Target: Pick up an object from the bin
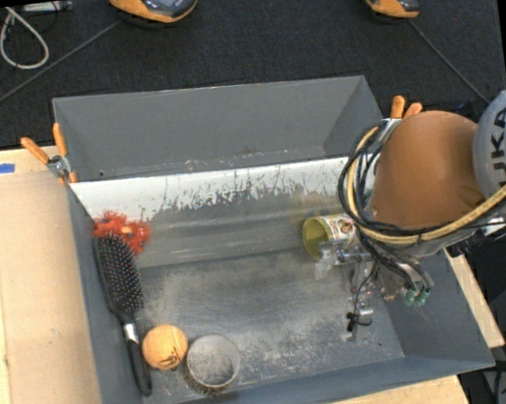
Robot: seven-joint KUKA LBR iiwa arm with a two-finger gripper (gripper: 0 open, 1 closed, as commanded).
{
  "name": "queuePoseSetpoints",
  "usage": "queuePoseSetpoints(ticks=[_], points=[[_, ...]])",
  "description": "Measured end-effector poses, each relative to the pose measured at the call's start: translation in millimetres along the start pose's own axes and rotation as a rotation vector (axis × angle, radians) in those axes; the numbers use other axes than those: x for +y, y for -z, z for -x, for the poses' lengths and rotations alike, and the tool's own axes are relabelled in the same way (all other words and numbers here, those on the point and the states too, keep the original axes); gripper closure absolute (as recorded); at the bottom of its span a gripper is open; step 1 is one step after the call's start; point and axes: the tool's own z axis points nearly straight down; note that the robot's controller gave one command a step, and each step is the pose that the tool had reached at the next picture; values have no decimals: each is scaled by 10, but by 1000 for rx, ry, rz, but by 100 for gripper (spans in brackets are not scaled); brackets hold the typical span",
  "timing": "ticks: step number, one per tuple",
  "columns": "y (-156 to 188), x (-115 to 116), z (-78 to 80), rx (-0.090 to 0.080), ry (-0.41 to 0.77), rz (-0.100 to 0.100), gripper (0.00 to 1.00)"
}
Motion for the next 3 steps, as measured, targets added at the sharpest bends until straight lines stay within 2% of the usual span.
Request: queuePoseSetpoints(ticks=[1,2,3], points=[[42,0,16,-9,0,0,0],[-198,-525,-49,-7,153,0,0],[-459,-1189,167,-11,8,1,0]])
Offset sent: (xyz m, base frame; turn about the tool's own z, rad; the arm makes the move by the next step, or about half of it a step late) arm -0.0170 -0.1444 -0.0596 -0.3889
